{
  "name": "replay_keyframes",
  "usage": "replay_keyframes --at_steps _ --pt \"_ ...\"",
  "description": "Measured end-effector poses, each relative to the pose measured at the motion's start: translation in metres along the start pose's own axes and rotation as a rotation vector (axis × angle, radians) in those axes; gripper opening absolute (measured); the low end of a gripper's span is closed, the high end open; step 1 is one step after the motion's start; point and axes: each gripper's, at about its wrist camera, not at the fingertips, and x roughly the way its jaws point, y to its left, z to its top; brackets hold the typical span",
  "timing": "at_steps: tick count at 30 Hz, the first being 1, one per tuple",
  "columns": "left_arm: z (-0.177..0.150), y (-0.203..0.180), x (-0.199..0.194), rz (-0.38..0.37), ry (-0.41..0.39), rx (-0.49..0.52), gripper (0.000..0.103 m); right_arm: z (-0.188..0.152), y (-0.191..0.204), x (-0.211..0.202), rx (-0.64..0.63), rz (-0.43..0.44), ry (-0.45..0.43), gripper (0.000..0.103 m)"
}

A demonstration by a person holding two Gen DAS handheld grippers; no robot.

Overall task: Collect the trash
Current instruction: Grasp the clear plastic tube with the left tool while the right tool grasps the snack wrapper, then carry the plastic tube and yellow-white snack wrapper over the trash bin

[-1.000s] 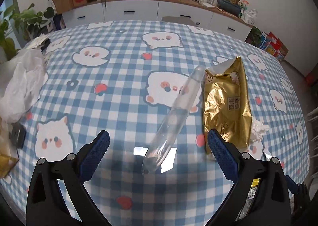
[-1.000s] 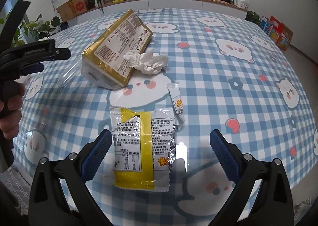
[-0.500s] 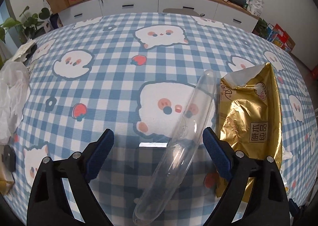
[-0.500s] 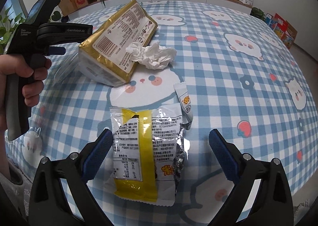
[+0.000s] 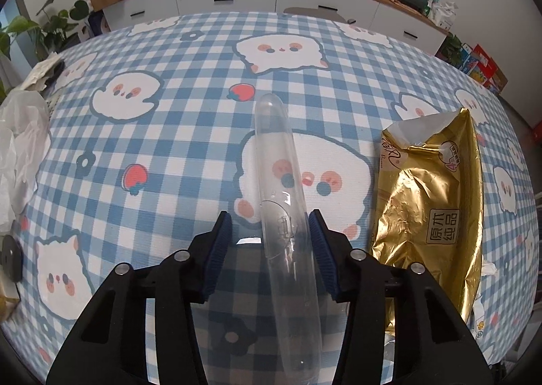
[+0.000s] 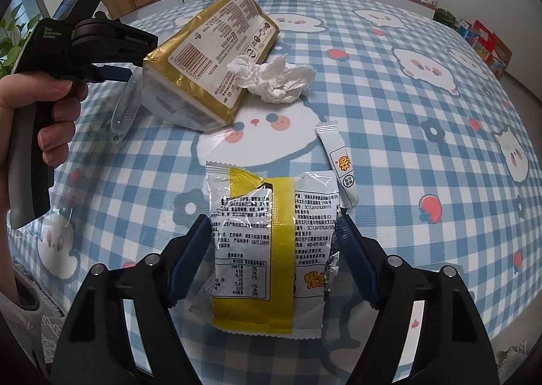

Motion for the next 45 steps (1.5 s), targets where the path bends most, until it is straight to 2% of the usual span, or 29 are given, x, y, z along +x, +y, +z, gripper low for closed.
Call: replay_keyframes --at_steps 1,6,15,20,28,33,45 --pt "-0.001 -0.001 -0.001 0.002 0.002 0.002 0.036 0.0 0.0 0.001 0.001 0.002 0.0 0.071" --pt "-0.002 -0.007 0.0 0.025 -0.005 0.028 0.026 0.0 0.0 0.002 -0.004 -0.005 -0.005 0.068" --pt "-0.002 -0.006 -0.001 0.002 0.01 0.019 0.025 0.001 0.002 0.001 -0.019 -0.024 -0.021 0.054" --pt "-0.006 -0.005 -0.009 0.003 0.009 0.012 0.025 0.003 0.0 -0.001 -0.013 -0.004 -0.029 0.045" --pt "-0.02 0.004 -0.044 0.0 -0.023 -0.028 0.025 0.004 -0.003 -0.018 -0.019 -0.002 -0.069 0.045" --pt "-0.036 0.007 -0.07 0.026 -0.047 -0.009 0.025 0.003 -0.006 -0.032 -0.016 0.011 -0.089 0.045" --pt "-0.1 0.018 -0.109 0.025 -0.042 -0.039 0.025 -0.002 -0.001 -0.053 -0.029 0.031 -0.115 0.045"
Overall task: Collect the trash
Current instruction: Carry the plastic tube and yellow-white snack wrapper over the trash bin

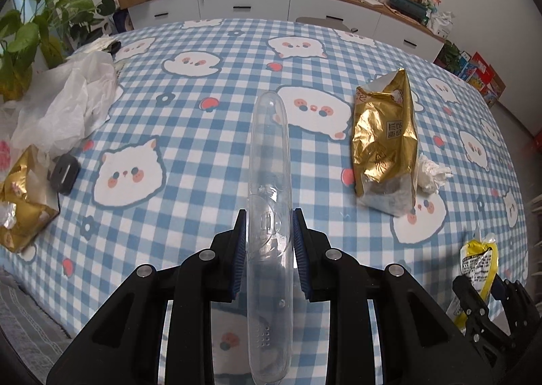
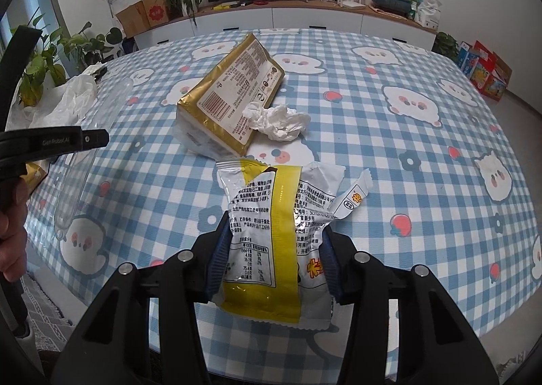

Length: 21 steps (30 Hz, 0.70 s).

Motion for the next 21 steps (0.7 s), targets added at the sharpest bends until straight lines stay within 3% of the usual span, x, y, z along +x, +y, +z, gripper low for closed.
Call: replay_keyframes --at_steps 10,21 --pt "-0.047 -0.011 -0.034 -0.016 -0.032 0.029 0.025 -0.015 0.005 -0.023 -0.02 0.004 -0.022 0.045" --pt "-0.106 -0.018 -0.044 -0.037 -0.018 0.018 0.025 -0.036 -0.001 -0.052 -0.002 0.006 -0.037 0.045"
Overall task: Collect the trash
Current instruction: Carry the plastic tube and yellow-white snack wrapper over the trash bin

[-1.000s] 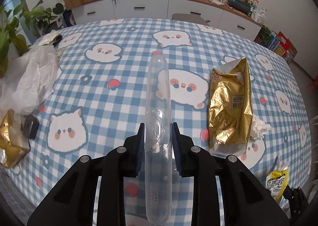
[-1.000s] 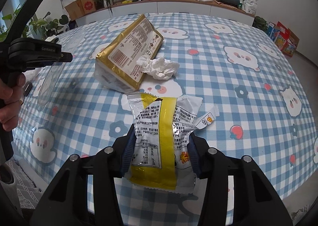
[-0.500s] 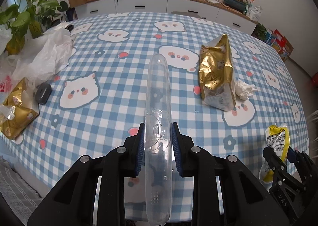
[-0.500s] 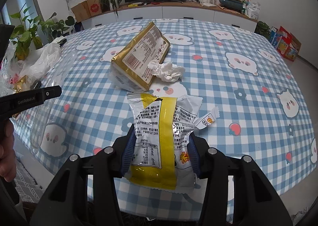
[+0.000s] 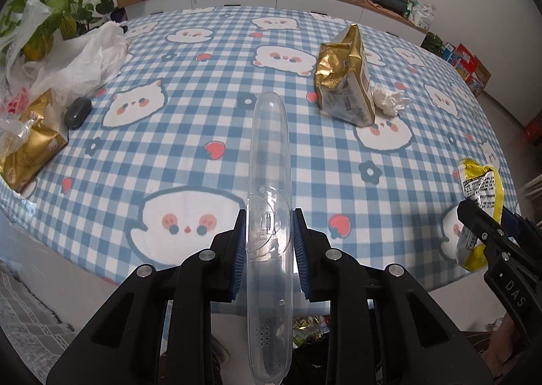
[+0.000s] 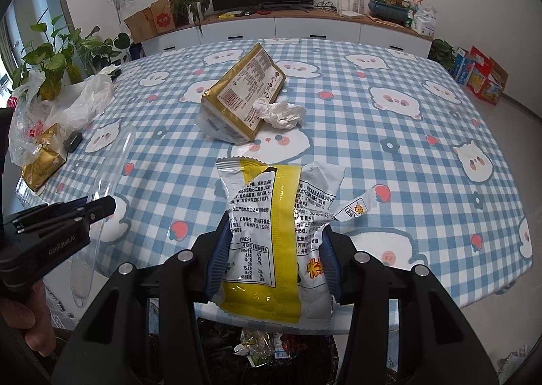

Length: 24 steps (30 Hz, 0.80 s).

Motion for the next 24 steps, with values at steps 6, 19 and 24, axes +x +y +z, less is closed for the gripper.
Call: replay_keyframes --at_steps 6,19,24 --pt "-0.028 0.003 -0.006 0.017 0.007 -0.008 0.025 -0.016 0.004 -0.01 0.0 0.008 0.007 0.045" --pt "-0.09 -0.001 -0.031 0.005 -0.007 -0.023 0.025 -0.057 0.01 -0.041 0.002 0.02 0.012 0.045" --pt "-0.112 -0.003 -0.036 0.001 0.004 -0.027 0.025 -0.077 0.009 -0.048 0.008 0.01 0.025 0.045"
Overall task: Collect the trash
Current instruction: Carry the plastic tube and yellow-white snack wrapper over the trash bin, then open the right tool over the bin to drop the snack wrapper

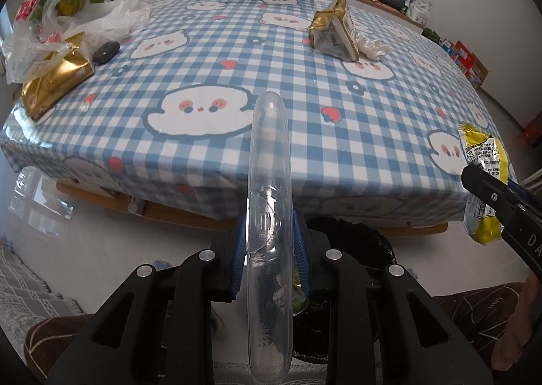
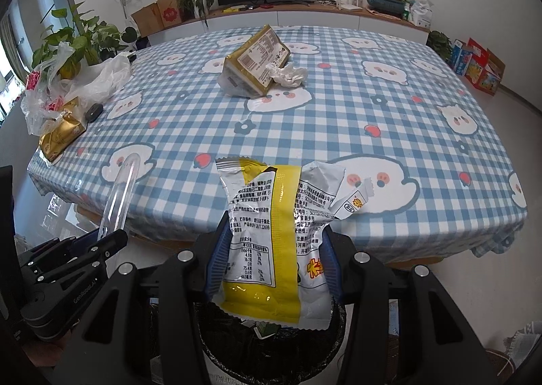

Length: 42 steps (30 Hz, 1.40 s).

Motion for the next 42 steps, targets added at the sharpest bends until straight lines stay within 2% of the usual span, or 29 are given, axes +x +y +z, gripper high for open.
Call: replay_keyframes --at_steps 10,21,35,42 --pt "-0.031 0.002 -0.007 -0.024 0.016 -0.009 0.025 -0.034 0.005 -0.005 0.002 -0.003 0.031 0.045" --pt "-0.066 0.0 -0.001 -0.004 0.047 0.01 0.025 -0.065 0.007 0.005 0.013 -0.007 0.083 0.045" --pt "-0.084 0.005 0.031 0.053 0.108 0.031 0.025 -0.09 -0.007 0.048 0.051 -0.024 0.159 0.045" --pt "-0.089 0.005 0.046 0.051 0.128 0.034 0.025 -0.101 -0.006 0.071 0.047 -0.034 0.199 0.045"
